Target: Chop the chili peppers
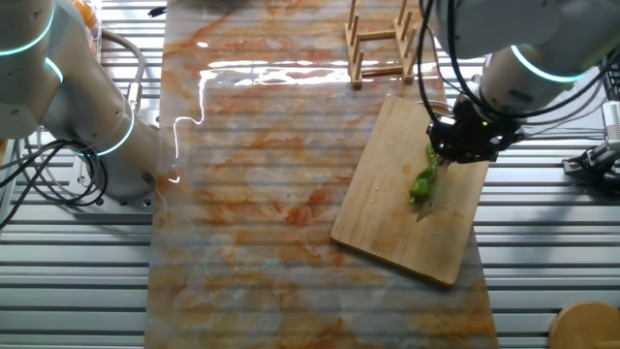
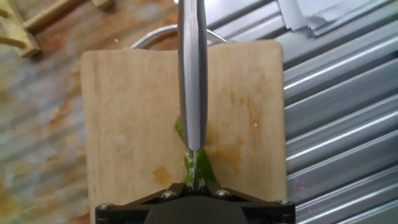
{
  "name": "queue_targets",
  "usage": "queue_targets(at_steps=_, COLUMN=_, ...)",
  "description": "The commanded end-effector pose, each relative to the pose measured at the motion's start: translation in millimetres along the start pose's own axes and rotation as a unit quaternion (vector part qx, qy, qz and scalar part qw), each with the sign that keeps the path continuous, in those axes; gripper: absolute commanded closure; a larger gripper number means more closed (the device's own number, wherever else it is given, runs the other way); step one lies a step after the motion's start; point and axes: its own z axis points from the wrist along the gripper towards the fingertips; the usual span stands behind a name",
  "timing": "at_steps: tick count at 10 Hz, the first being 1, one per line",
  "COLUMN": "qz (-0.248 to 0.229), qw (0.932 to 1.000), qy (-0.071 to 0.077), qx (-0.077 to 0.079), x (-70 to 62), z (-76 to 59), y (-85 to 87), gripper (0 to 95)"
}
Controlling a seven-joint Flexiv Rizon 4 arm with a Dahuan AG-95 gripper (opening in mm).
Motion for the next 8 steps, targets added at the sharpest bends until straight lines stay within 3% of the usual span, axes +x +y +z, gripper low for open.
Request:
queue_targets(at_steps=1, qz=-0.004, qw=1.0000, qy=-0.002, qx=-0.001, x=-0.8, z=4.4, y=-2.8, gripper=95.0)
queue_targets(at_steps=8, qz=0.030, qw=0.9994, qy=-0.009, qx=0.014, x=2.8, z=13.1, y=-3.9, gripper=95.0)
